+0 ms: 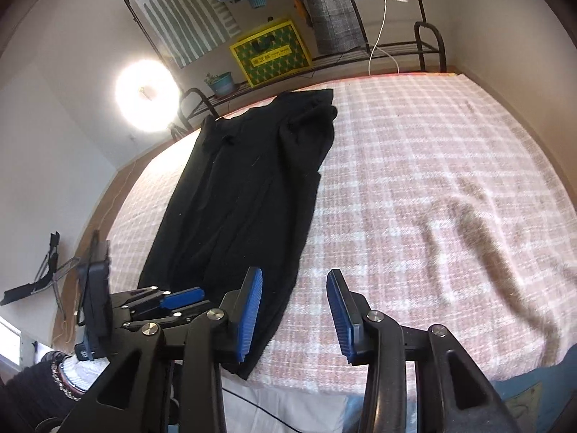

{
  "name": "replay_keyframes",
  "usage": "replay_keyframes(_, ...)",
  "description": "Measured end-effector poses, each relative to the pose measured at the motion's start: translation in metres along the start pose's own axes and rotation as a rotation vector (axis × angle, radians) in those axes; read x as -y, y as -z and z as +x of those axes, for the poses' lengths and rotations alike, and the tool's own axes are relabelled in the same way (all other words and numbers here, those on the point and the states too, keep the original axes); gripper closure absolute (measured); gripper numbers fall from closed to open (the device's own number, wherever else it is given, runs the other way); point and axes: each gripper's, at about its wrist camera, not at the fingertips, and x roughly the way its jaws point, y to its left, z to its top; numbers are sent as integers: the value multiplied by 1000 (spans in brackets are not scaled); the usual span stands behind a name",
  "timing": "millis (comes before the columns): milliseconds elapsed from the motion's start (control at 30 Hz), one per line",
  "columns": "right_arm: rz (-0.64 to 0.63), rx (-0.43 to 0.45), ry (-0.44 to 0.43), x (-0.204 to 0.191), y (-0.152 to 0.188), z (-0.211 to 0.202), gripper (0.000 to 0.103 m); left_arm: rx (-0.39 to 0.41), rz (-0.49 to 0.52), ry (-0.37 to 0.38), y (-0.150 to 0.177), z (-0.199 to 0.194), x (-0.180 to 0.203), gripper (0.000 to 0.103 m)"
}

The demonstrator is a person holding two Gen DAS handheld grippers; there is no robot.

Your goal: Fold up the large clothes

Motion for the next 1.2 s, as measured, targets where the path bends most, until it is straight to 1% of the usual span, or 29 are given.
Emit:
replay_keyframes(33,-15,9,24,0,1,-2,63,15,13,7,0,-4,6,75)
replay_keyframes(67,-20,15,34,0,1,-3,59,32,32,22,1,-10,15,75)
replay_keyframes(133,-28,29,51,2,1,-7,55,54,71,49,4,-18,32,75)
replay_keyframes(200,-21,38,61,7,0,-11,55,55,108,87,6,-21,52,73)
replay_keyframes(233,-11,47,72,11,0,-13,55,48,122,101,7,-20,60,63)
replay_keyframes(267,-4,54,79,14,0,-15,55,44,141,112,9,-20,68,49)
replay_keyframes(300,6,63,90,18,-1,-17,55,46,165,121,11,-19,77,44)
replay_keyframes(333,19,71,99,22,-1,-19,55,47,192,120,13,-18,84,43)
replay_keyframes(400,45,84,111,31,-1,-23,54,33,228,95,16,-9,93,43)
replay_keyframes(433,57,85,115,36,-2,-24,52,21,234,90,17,-4,93,43)
replay_keyframes(467,66,87,116,39,-2,-26,49,8,229,78,17,3,94,43)
replay_keyframes(567,90,95,109,47,-3,-30,48,-28,228,51,17,19,94,43)
replay_keyframes(667,90,101,105,50,-5,-34,48,-32,262,15,17,25,100,43)
replay_keyframes(767,83,100,91,50,-10,-35,48,-30,293,1,19,29,102,43)
replay_keyframes(800,79,100,83,49,-13,-35,48,-25,301,-2,20,30,103,43)
replay_keyframes(833,72,102,70,48,-17,-35,48,-20,310,-6,19,30,102,50)
replay_keyframes(867,62,103,52,47,-21,-34,47,-11,325,-28,18,31,102,65)
replay_keyframes(900,51,105,30,46,-25,-32,46,-4,334,-47,17,32,100,74)
replay_keyframes(933,40,105,8,45,-31,-30,42,4,336,-54,14,31,97,86)
replay_keyframes(967,31,106,-11,45,-38,-25,38,2,322,-34,12,31,93,90)
replay_keyframes(1033,22,103,-32,48,-51,-14,37,-4,256,20,8,28,82,96)
replay_keyframes(1067,25,101,-44,53,-60,-6,37,-7,207,53,6,24,75,96)
replay_keyframes(1133,67,97,-95,67,-79,14,36,-2,144,105,3,15,68,97)
replay_keyframes(1200,140,94,-159,85,-101,38,34,26,123,132,-1,1,63,97)
